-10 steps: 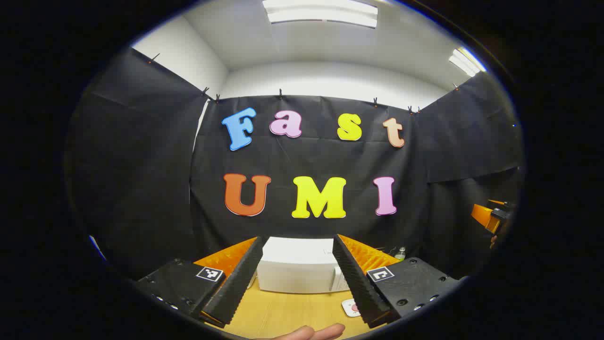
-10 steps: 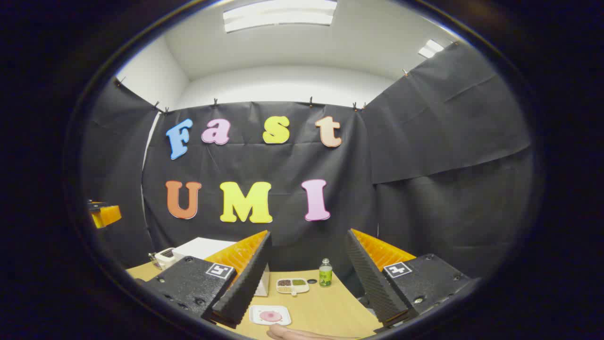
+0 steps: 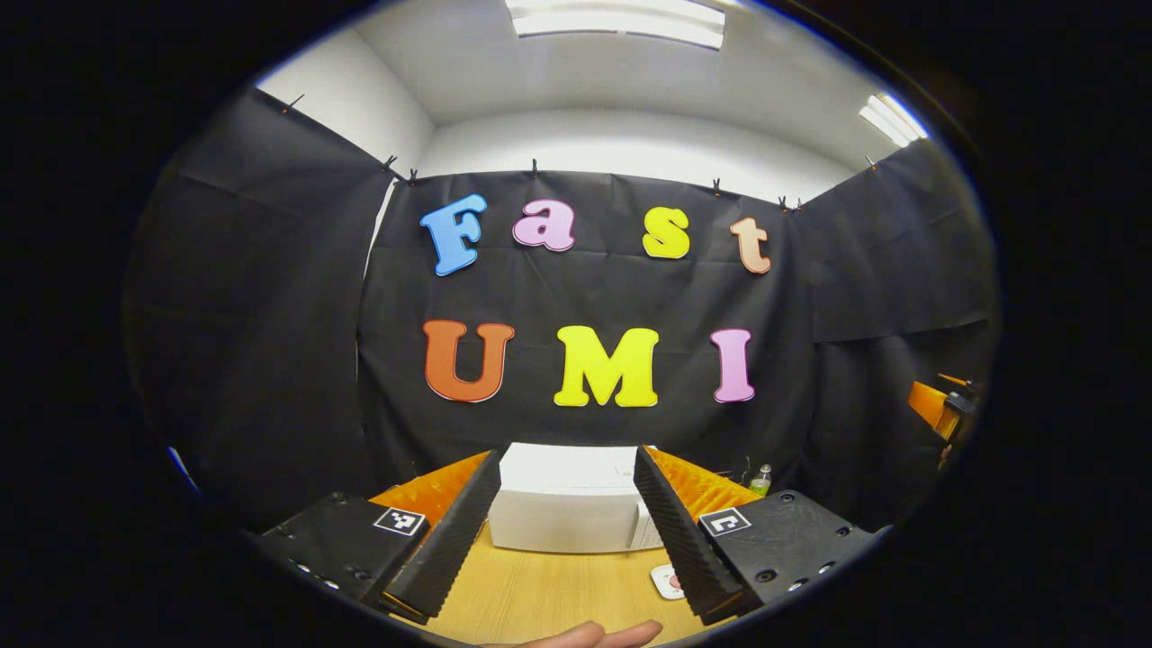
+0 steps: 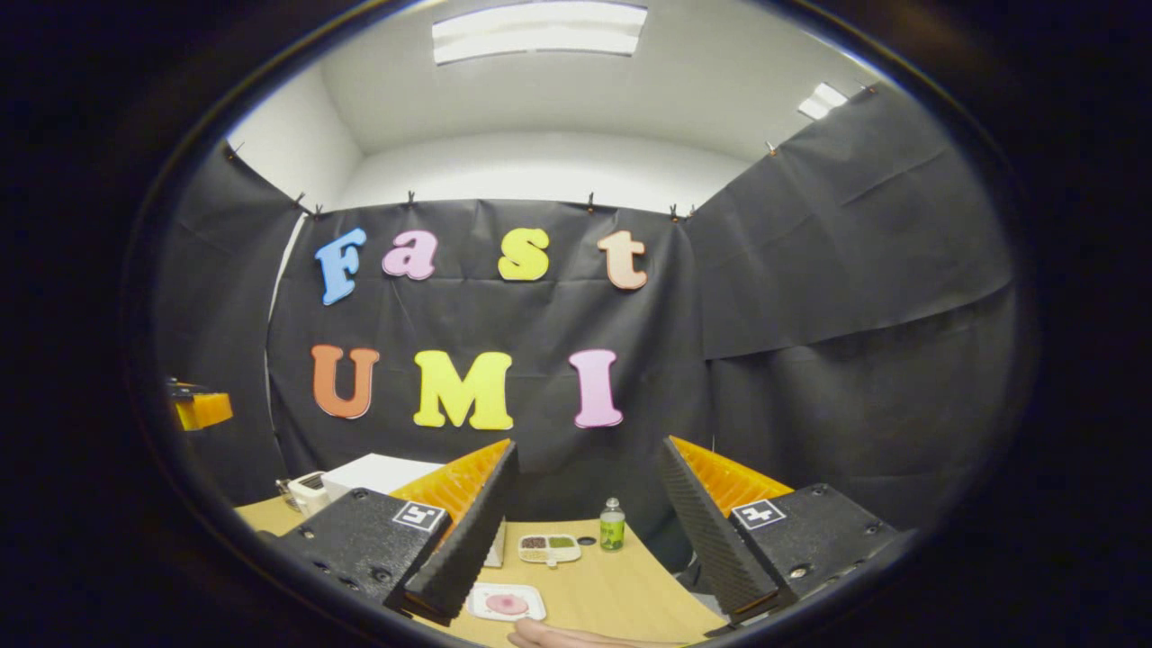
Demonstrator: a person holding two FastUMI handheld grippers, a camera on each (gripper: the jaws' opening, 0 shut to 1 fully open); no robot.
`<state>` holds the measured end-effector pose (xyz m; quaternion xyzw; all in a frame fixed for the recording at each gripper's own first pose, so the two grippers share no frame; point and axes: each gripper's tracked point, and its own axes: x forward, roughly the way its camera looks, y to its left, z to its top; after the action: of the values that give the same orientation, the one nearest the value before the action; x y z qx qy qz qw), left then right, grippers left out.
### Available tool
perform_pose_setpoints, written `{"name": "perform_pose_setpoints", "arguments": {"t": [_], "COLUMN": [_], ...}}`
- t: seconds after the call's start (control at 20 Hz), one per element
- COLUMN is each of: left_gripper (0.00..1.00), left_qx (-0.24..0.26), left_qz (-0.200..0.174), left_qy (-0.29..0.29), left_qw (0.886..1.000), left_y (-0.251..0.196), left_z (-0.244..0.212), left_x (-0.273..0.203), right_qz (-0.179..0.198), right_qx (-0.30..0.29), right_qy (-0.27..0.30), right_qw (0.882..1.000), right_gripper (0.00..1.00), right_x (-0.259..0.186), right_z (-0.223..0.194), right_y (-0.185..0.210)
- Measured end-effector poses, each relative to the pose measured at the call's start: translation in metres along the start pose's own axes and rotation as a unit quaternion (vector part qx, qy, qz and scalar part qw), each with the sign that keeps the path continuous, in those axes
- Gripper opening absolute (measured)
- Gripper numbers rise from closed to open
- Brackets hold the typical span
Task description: Open the microwave oven with the left hand, put the food in, and close the microwave oven.
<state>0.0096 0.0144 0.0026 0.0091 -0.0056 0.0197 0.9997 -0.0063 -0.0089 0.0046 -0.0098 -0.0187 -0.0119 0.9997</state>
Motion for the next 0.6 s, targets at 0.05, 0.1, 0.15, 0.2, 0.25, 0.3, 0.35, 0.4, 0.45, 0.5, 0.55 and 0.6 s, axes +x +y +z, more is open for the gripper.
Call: {"name": "perform_pose_setpoints", "arguments": {"t": [0.05,0.1,0.15,0.2,0.25,0.3,0.35,0.4,0.45,0.5,0.55,0.6], "left_gripper": [0.94,0.95,0.95,0.95,0.95,0.95,0.94,0.94,0.94,0.94,0.94,0.94], "left_qx": [0.001,0.0,0.0,0.0,0.002,0.006,0.011,0.015,0.019,0.022,0.024,0.026], "left_qz": [0.01,0.015,0.018,0.024,0.031,0.037,0.042,0.045,0.046,0.046,0.048,0.042], "left_qy": [-0.004,-0.01,-0.016,-0.023,-0.027,-0.029,-0.03,-0.029,-0.025,-0.015,-0.002,0.007], "left_qw": [1.0,1.0,1.0,0.999,0.999,0.999,0.999,0.998,0.998,0.999,0.999,0.999], "left_y": [0.004,0.005,0.003,0.003,0.007,0.007,0.007,0.005,0.002,-0.002,-0.006,-0.012], "left_z": [-0.001,0.001,0.003,0.004,0.004,0.003,-0.002,-0.005,-0.012,-0.022,-0.034,-0.044], "left_x": [0.002,0.005,0.008,0.011,0.014,0.017,0.021,0.027,0.032,0.039,0.045,0.05], "right_qz": [0.0,0.001,0.002,0.004,0.005,0.005,0.003,0.002,-0.002,-0.006,-0.005,0.001], "right_qx": [-0.002,-0.002,-0.001,0.001,0.003,0.005,0.006,0.007,0.007,0.007,0.009,0.01], "right_qy": [-0.001,0.0,0.002,0.004,0.006,0.007,0.01,0.012,0.011,0.012,0.017,0.022], "right_qw": [1.0,1.0,1.0,1.0,1.0,1.0,1.0,1.0,1.0,1.0,1.0,1.0], "right_gripper": [0.91,0.91,0.91,0.91,0.91,0.91,0.91,0.91,0.91,0.91,0.91,0.91], "right_x": [0.001,0.002,0.003,0.003,0.005,0.007,0.01,0.012,0.014,0.016,0.016,0.015], "right_z": [-0.001,-0.004,-0.007,-0.01,-0.013,-0.016,-0.02,-0.025,-0.028,-0.032,-0.038,-0.044], "right_y": [0.0,0.0,-0.001,-0.001,-0.003,-0.005,-0.007,-0.01,-0.012,-0.015,-0.015,-0.011]}}
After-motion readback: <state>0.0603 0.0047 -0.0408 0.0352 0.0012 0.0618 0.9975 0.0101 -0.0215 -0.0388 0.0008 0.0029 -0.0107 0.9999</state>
